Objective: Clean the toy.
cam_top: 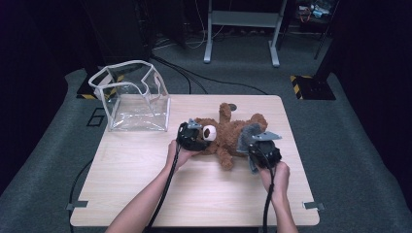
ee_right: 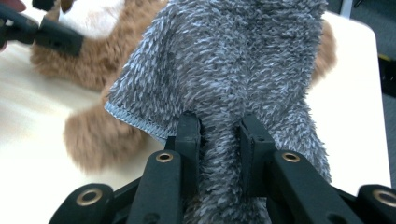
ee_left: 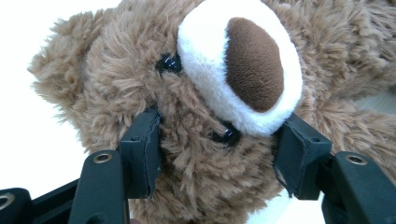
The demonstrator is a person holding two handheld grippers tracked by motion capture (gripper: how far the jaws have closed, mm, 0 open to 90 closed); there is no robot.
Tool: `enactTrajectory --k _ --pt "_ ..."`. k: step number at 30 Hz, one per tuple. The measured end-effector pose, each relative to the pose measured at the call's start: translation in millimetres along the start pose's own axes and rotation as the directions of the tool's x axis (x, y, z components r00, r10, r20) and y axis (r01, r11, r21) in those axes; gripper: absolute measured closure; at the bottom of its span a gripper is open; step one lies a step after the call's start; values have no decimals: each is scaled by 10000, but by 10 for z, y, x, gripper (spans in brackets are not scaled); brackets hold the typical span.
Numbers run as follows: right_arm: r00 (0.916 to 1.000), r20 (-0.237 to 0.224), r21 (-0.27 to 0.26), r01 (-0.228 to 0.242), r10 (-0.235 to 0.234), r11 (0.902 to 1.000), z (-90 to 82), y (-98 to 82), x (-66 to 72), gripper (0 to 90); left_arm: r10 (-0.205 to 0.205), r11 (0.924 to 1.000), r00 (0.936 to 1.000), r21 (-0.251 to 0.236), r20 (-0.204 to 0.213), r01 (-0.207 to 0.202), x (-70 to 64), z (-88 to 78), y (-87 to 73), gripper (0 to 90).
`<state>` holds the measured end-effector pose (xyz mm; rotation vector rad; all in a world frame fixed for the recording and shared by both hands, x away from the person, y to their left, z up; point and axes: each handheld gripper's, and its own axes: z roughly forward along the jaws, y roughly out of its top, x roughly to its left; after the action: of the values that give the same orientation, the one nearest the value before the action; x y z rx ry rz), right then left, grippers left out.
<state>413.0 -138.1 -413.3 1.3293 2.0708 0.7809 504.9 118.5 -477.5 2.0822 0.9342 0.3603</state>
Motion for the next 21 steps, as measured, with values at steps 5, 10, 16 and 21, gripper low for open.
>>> enactTrajectory --k 5,10,16,21 --pt "9999 146 470 -47 40 9989 356 196 88 726 215 9976 9997 -655 -71 -219 -2 -46 -34 352" --pt "9993 319 799 -207 182 9966 494 225 35 734 284 9937 9993 -1079 -239 -308 -38 -168 -32 278" --pt "9990 402 1118 -233 189 9935 592 242 -30 739 754 9888 9954 -1243 -584 -822 -204 -242 -73 222" --pt "9991 360 1167 -254 213 9928 622 273 -61 740 751 9907 9900 -1043 -1196 -877 -239 -129 -126 204"
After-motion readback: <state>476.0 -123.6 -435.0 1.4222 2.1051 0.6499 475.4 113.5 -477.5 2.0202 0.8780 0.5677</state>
